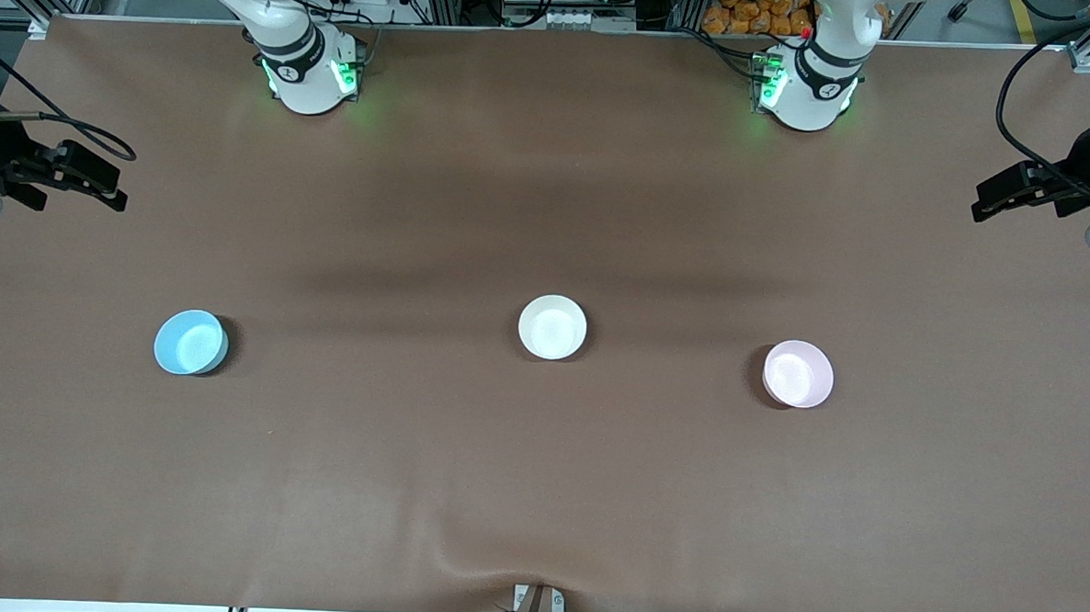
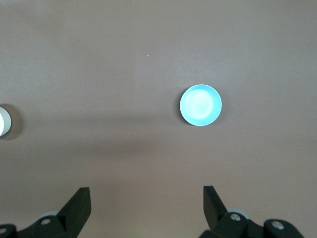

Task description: Stack pink and blue bowls on white bowl

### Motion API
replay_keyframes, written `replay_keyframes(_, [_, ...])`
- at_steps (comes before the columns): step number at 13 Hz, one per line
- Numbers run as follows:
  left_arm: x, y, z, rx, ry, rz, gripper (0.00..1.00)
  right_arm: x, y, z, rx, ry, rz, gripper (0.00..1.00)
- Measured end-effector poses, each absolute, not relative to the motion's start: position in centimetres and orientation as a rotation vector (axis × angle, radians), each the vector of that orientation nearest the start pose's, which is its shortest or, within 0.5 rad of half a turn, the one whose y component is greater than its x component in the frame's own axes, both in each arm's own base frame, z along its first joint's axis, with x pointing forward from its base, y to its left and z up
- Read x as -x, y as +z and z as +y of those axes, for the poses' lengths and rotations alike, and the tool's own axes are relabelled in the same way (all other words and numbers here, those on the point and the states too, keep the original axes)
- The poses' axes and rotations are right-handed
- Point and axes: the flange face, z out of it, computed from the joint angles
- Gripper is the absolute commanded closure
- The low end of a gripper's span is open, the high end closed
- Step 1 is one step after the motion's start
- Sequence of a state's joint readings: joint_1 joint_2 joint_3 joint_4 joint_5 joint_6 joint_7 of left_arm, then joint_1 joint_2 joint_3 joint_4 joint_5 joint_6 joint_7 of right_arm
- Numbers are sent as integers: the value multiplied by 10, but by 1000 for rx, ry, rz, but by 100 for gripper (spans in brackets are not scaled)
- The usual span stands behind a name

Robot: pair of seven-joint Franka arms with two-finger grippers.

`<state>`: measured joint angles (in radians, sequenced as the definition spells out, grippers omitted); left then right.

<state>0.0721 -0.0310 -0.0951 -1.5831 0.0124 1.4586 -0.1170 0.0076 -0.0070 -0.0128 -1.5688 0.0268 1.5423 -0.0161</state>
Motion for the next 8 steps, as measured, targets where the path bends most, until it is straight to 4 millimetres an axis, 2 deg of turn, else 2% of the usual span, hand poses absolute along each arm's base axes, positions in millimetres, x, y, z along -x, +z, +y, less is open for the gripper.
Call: replay_keyframes(8, [-534,625,-12,3114,135,-148,0,-549,627,0,3114,30,-18,0])
